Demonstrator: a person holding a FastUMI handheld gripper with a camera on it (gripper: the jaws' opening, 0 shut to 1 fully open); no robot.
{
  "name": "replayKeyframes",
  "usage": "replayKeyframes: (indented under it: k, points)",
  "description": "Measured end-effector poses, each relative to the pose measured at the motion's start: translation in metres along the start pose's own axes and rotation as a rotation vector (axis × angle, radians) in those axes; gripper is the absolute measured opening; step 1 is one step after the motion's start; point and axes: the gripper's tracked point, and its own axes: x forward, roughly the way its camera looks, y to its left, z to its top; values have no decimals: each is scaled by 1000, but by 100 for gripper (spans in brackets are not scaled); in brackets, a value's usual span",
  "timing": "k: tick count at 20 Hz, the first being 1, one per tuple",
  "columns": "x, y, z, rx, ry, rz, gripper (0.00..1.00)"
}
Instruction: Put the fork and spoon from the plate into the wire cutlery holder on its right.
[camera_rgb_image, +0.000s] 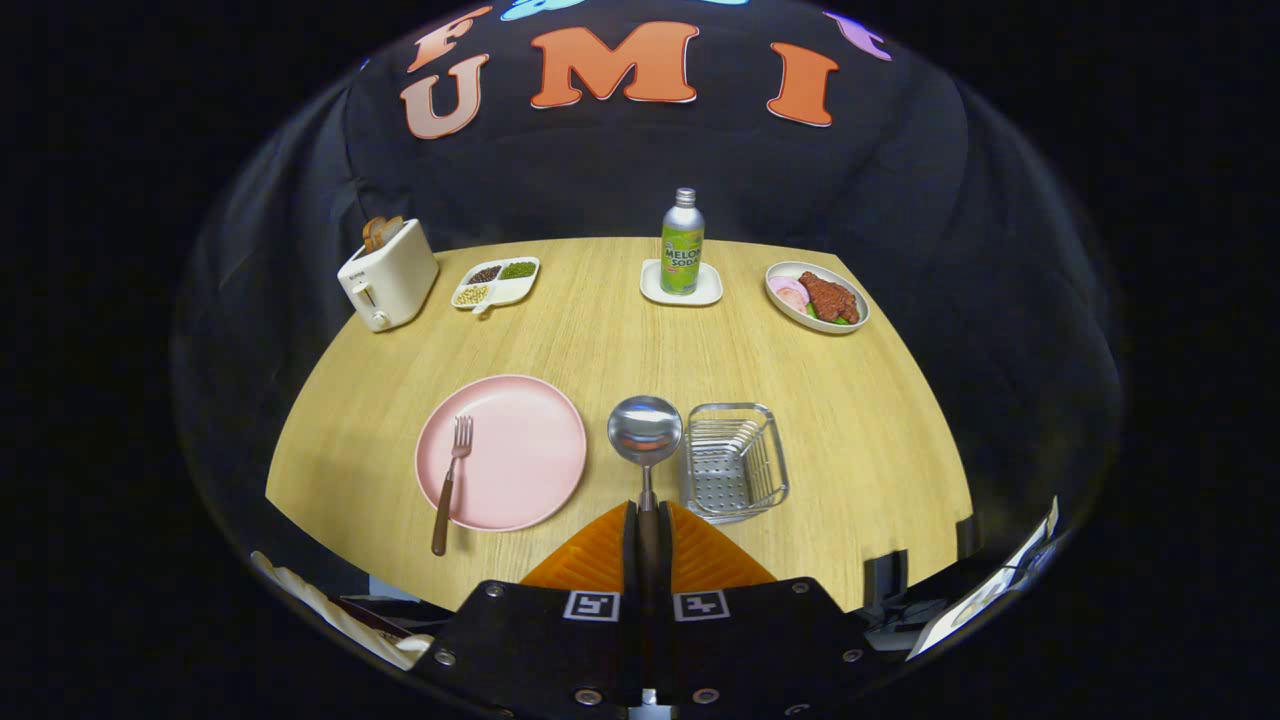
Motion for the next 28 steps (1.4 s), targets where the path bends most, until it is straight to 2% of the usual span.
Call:
replayKeyframes:
  k: [7,18,21,28]
  points:
    - [7,-38,-6,-77,122,-48,5]
    - [63,-45,-7,-77,345,-2,5]
    - [76,-52,-15,-86,412,-14,5]
    - [88,-53,-25,-43,487,-7,7]
